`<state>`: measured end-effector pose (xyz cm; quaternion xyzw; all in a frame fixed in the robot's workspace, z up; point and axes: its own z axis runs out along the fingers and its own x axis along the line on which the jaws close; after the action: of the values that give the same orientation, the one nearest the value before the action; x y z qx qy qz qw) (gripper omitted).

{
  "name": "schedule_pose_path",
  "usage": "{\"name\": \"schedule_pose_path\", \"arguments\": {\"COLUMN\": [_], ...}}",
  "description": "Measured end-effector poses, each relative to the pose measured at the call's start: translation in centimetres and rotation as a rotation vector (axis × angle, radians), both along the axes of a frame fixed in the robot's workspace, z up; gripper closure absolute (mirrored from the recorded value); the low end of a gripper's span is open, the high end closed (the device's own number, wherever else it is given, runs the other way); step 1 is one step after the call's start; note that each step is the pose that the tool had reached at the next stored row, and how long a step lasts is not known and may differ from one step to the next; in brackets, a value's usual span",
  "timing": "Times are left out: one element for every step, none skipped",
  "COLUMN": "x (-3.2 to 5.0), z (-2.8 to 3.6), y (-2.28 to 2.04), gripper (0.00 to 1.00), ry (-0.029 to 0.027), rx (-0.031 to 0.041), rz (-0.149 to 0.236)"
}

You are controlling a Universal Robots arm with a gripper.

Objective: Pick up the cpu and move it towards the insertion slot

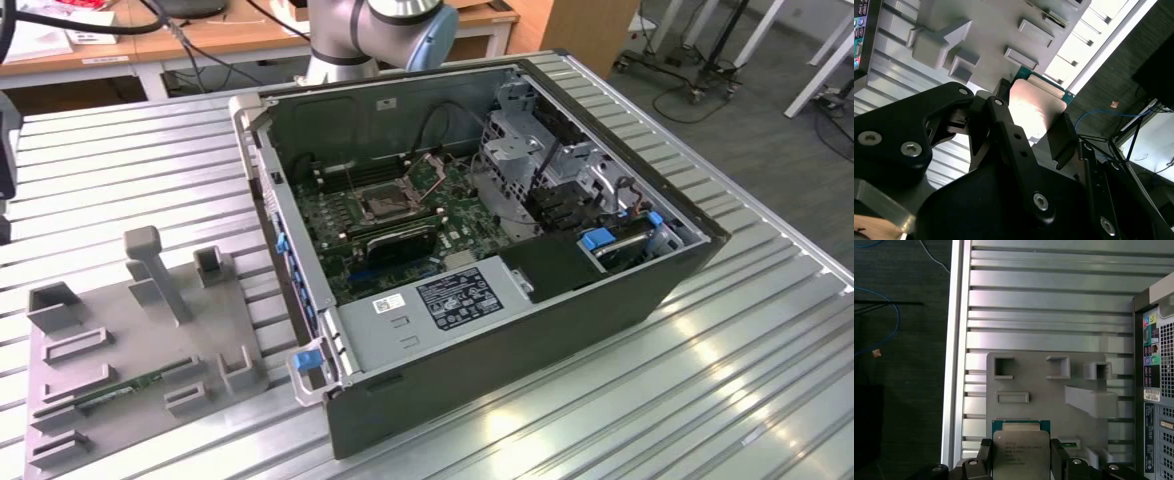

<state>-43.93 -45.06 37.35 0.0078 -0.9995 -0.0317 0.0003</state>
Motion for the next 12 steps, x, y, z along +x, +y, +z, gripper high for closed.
{"name": "schedule_pose_path", "arguments": {"x": [0.05,0.08,0.1,0.1,0.12,0.13,0.13,0.13,0.15,0.2,0.24,0.29], "z": [0.0,-0.01,-0.01,-0.01,0.0,0.0,0.0,0.0,0.0,0.01,0.0,0.0], "y": [0.0,0.0,0.0,0.0,0.0,0.0,0.0,0.0,0.0,0.0,0.0,0.0], "gripper": [0.46,0.46,0.46,0.46,0.46,0.46,0.46,0.46,0.46,0.46,0.46,0.46], "ry": [0.0,-0.0001,0.0,0.0,0.0,0.0,0.0,0.0,0.0,0.0001,0.0001,0.0], "rx": [0.0001,0.0001,0.0,0.0,0.0,0.0,0.0,0.0,0.0,0.0,0.0,0.0], "rz": [0.0,0.0,0.0,0.0,0.0,0.0,0.0,0.0,0.0,0.0,0.0,0.0]}}
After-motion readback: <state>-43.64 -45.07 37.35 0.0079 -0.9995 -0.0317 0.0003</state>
